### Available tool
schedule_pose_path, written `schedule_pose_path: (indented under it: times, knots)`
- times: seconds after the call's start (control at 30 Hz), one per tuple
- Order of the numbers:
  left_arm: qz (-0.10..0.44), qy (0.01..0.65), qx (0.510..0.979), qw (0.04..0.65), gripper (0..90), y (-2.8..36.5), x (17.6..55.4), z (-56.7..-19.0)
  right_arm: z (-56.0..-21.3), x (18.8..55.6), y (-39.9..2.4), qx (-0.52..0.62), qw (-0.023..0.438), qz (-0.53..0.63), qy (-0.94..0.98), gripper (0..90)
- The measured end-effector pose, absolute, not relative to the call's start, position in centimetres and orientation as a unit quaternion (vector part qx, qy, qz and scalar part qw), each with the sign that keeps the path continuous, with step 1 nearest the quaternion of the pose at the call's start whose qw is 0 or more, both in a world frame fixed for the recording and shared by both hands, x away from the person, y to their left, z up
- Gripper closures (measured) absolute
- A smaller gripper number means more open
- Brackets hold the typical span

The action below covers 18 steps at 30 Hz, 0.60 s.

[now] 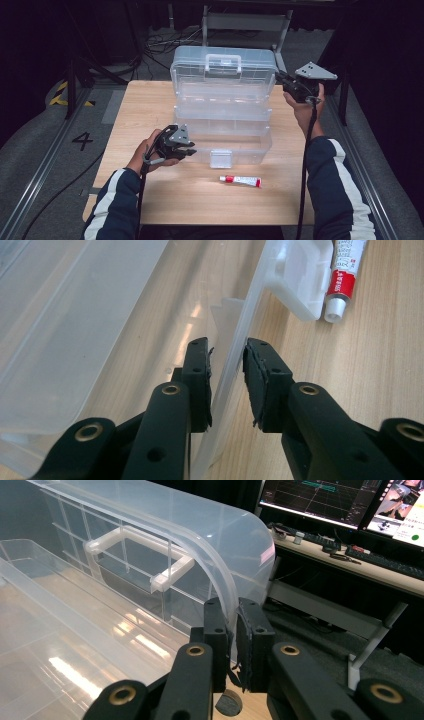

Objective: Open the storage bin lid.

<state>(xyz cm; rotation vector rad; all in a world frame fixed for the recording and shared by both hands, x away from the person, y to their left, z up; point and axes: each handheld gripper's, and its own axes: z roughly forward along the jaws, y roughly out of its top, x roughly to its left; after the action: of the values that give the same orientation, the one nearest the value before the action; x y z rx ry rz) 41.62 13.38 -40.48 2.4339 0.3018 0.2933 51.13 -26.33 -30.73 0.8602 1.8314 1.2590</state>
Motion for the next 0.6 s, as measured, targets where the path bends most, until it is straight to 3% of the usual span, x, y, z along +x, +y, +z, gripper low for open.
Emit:
schedule_pose_path:
  times: [0.6]
  knots:
    - [0.117,0.107,0.932,0.326,73.0,13.3,41.6,-40.5,-30.1,53.6,-26.2,0.362,0.35,0.484,0.715,84.1]
